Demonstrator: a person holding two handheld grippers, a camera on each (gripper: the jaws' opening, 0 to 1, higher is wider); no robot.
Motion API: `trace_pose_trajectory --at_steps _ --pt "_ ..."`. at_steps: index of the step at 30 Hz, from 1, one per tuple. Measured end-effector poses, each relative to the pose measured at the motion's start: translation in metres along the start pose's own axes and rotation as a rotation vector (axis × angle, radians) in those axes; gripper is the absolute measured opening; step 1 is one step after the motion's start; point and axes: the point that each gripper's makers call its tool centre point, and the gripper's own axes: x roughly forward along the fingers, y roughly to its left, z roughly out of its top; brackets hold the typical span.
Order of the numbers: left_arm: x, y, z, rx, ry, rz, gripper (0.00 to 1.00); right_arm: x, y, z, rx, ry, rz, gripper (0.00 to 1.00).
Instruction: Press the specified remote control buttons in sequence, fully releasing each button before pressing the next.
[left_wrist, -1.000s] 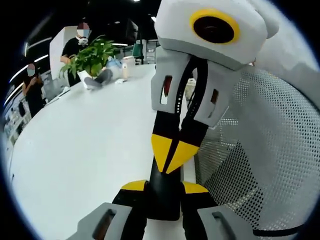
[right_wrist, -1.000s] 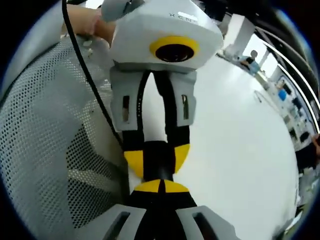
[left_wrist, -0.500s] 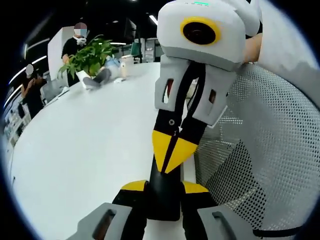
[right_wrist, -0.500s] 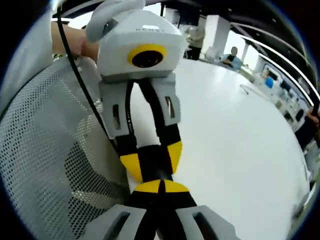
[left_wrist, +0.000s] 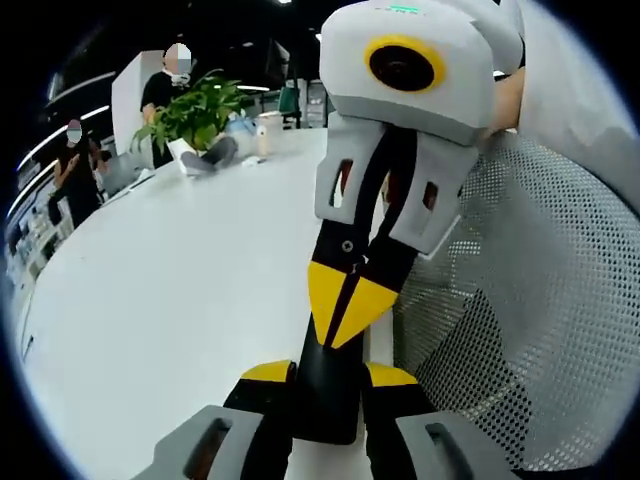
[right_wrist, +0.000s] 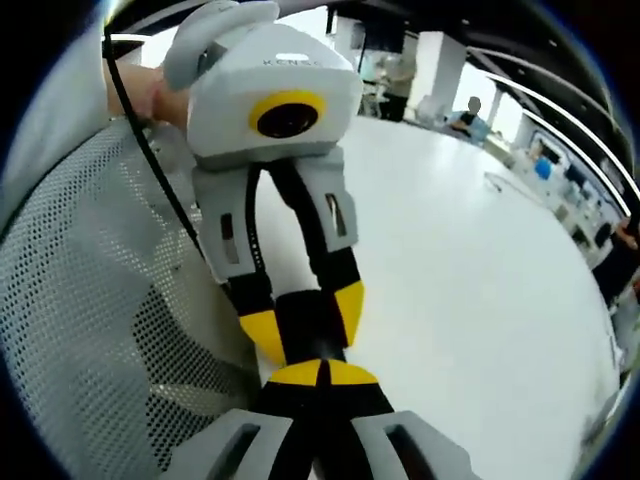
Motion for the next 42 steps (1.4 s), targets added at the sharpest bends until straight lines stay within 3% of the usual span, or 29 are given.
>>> trace_pose_trajectory --at_steps 3,8,24,42 --pt "0.0002 0.0001 -0.0001 -0.003 -0.002 0.002 0.25 -0.0003 0.0002 -0.0005 -0.017 -0.010 0.004 0.00" --pt "0.0007 0.0000 -0.0004 -0.002 -0.001 0.006 0.25 0.0011 -0.0023 0.0036 0.099 -0.075 0.028 0.00" --pt "0.0004 0.0000 0.0004 0.005 -0.008 -0.002 0.25 0.0021 0.0015 0.0050 0.041 -0.062 0.018 0.00" --pt "0.0004 -0.0006 0.0004 0.011 -0.011 -0.007 0.25 -0.0002 0.0027 0.0002 0.071 -0.048 0.033 0.11"
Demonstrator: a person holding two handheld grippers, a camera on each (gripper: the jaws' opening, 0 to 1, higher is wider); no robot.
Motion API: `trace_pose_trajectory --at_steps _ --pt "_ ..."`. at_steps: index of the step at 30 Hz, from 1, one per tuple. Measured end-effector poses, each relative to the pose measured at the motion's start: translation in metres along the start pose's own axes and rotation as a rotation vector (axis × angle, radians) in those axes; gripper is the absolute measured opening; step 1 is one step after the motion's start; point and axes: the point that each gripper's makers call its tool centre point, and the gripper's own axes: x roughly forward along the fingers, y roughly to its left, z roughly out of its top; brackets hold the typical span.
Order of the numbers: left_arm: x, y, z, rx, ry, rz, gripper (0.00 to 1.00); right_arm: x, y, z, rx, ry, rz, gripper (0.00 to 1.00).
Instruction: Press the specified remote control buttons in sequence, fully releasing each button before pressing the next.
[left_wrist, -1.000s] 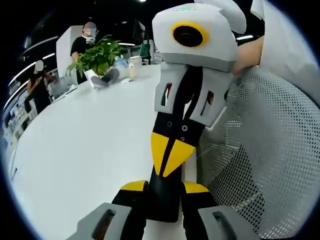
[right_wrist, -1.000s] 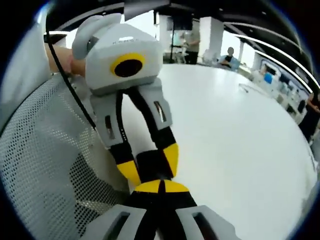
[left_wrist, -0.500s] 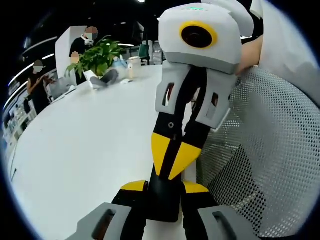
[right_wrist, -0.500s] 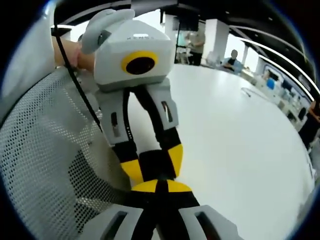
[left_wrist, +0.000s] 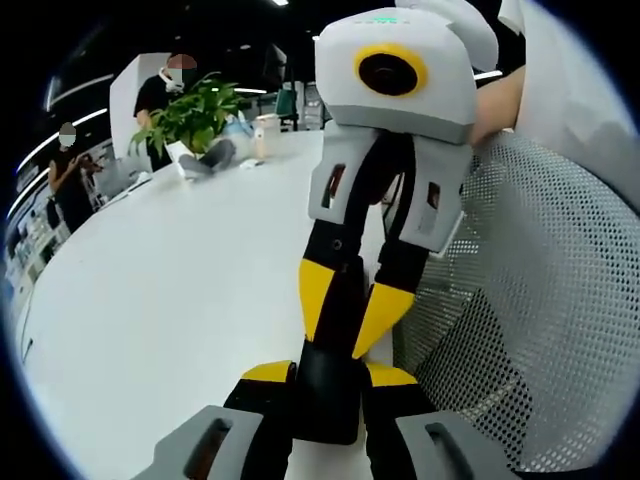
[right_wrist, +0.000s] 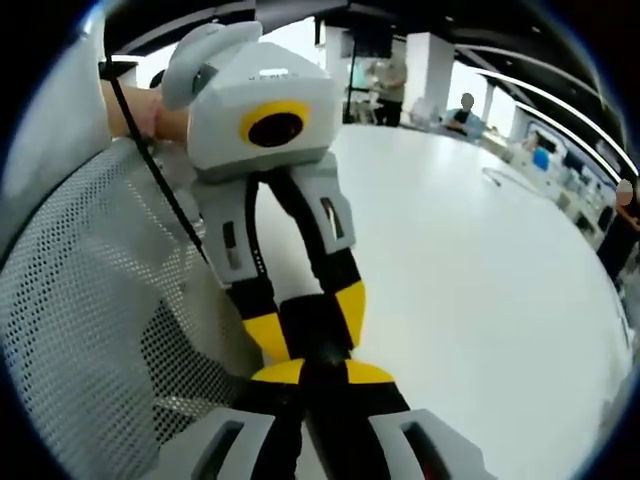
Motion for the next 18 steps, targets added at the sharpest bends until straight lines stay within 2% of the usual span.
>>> trace_pose_trajectory --at_steps 18 --pt "0.0009 0.0002 0.0002 -0.002 0.004 0.003 0.25 -0.0029 0.0015 -0.0030 -0.023 0.017 0.020 0.13"
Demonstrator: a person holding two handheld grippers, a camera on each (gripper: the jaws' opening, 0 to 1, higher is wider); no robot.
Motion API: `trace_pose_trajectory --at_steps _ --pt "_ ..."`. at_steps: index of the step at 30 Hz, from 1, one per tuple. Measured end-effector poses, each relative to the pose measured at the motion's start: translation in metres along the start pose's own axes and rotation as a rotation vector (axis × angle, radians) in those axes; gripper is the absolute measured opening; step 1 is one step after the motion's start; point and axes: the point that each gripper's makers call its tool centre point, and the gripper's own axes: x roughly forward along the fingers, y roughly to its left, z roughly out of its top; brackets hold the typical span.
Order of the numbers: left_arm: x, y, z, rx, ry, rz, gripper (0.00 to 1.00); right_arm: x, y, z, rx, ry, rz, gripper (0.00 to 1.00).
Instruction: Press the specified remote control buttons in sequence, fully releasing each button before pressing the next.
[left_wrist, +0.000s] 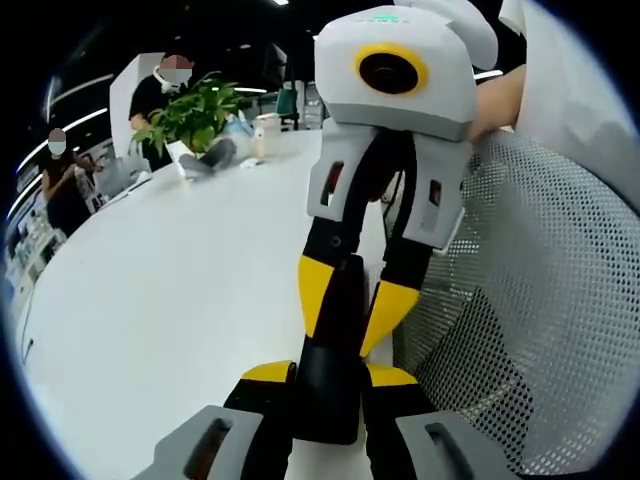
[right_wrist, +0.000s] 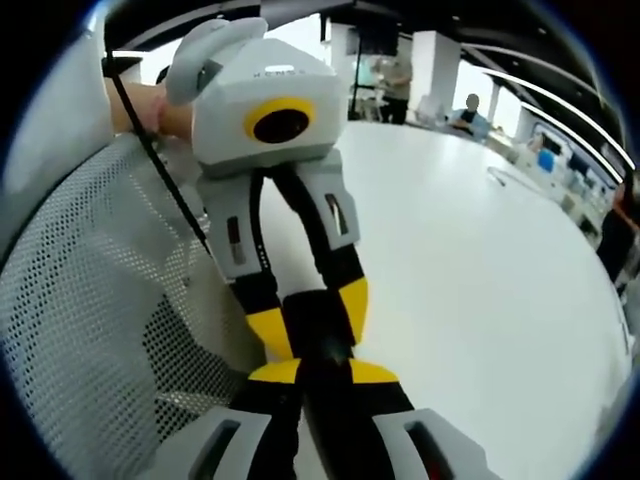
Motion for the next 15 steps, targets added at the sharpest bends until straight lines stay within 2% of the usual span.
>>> trace_pose_trajectory --at_steps 15 --pt "-0.0003 -0.0005 -0.0001 0.000 0.000 0.000 0.25 -0.0043 -0.0029 -0.0066 -0.026 0.007 0.013 0.16"
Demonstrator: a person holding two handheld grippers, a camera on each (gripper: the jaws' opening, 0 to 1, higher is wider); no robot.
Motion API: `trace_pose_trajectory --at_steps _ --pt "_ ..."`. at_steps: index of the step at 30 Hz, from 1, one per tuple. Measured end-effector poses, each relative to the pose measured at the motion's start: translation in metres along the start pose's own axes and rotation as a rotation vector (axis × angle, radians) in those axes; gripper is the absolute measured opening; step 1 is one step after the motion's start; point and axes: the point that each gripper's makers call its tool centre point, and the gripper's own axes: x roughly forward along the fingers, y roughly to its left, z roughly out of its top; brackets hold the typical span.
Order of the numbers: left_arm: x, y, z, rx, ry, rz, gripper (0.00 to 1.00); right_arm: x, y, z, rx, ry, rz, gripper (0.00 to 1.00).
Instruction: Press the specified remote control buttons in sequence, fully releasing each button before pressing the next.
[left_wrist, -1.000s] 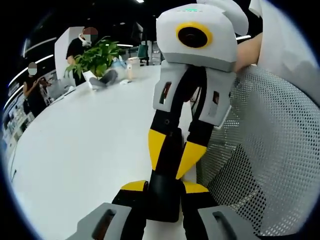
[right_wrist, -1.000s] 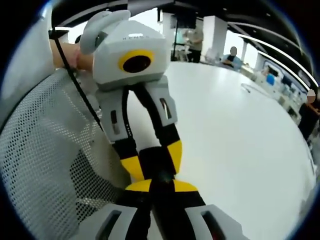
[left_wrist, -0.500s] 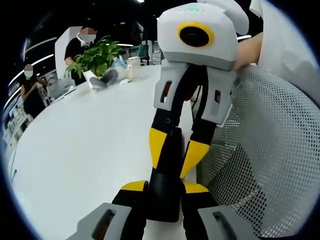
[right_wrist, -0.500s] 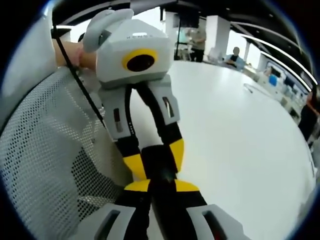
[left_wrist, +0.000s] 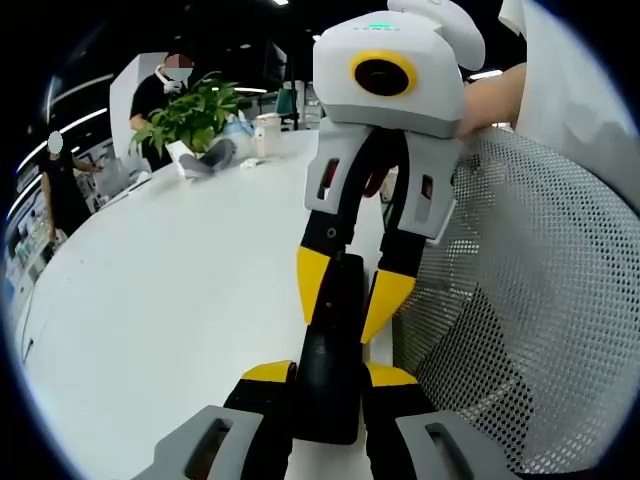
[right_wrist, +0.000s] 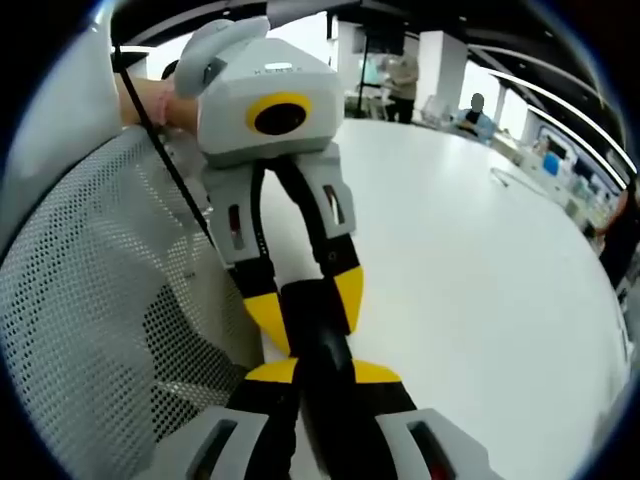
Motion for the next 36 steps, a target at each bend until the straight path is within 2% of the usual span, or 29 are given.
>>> trace_pose_trajectory --at_steps 5,18,36 --pt "0.000 0.000 0.000 -0.005 0.001 0.002 0.25 -0.001 -0.003 -0.002 0.026 -0.008 -0.005 0.19" --pt "0.001 0.001 0.000 -0.006 0.002 0.005 0.25 -0.007 -0.007 -0.010 0.116 -0.012 -0.025 0.20" --pt "0.000 0.000 0.000 -0.011 -0.002 0.008 0.25 -0.008 -0.008 -0.015 0.105 -0.001 -0.015 0.24"
